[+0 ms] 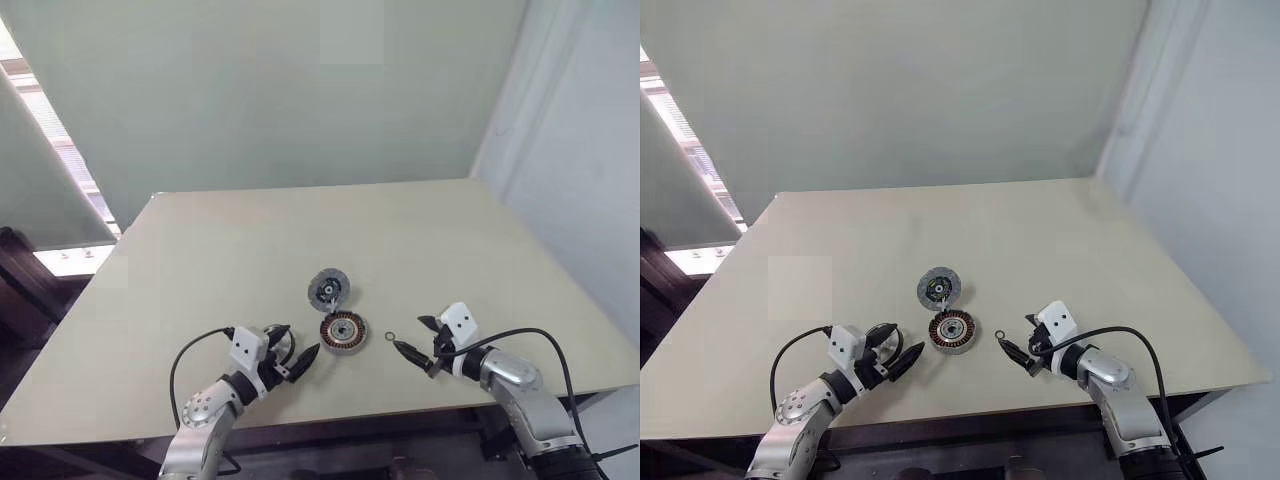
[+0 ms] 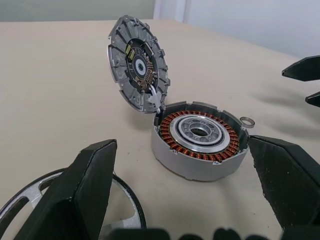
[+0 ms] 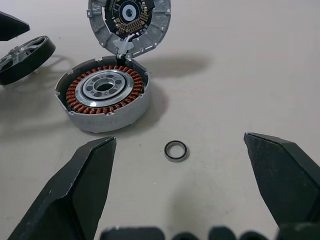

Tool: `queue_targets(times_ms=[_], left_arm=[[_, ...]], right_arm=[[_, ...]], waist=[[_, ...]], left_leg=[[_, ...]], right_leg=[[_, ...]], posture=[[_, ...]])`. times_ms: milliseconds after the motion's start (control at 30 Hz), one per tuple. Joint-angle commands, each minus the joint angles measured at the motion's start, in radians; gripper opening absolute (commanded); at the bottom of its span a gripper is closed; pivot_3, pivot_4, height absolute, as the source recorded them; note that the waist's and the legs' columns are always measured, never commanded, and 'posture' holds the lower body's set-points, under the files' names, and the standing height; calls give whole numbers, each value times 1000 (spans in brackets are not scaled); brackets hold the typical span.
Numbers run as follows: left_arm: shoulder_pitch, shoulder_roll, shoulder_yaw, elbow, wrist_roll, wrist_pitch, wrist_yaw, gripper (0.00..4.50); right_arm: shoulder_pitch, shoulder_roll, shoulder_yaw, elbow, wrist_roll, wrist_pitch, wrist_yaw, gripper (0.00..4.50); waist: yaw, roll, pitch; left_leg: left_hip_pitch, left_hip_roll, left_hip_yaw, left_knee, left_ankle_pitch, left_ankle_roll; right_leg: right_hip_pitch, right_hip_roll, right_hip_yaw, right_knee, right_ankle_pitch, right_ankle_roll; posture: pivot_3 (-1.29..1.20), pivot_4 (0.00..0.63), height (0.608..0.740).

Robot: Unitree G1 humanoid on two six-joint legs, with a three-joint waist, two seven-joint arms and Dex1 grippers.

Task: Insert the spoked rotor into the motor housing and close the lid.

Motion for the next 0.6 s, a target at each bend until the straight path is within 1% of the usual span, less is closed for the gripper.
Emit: queue_targets(times_ms=[33,267,433,600], left_arm=[[-8,2,22,-47,-14,-15,3,4452],[8,-5,32,-70,-29,-18,9,4452],[26,-13,40,-111,-43,-6,18,4452],[55,3,39,-165,-50,25,10,4452]], right_arm=[[-33,3,-17,-20,17,-22,4,4500],[-40,30,-23,-10,36,-37,4,4500],[-55,61,-53,-16,66,-26,-18,4500],[-58,61,-69,-28,75,8,-39,4500]], waist=[[0,0,0],[0,0,0],[0,0,0],[0,0,0]], left_leg=[[0,0,0,0,0,0],[0,0,0,0,0,0],[0,0,0,0,0,0],[0,0,0,0,0,0]], right_leg=[[0,0,0,0,0,0],[0,0,0,0,0,0],[0,0,0,0,0,0],[0,0,0,0,0,0]], posture=[[0,0,740],[0,0,740],[0,0,740],[0,0,740]])
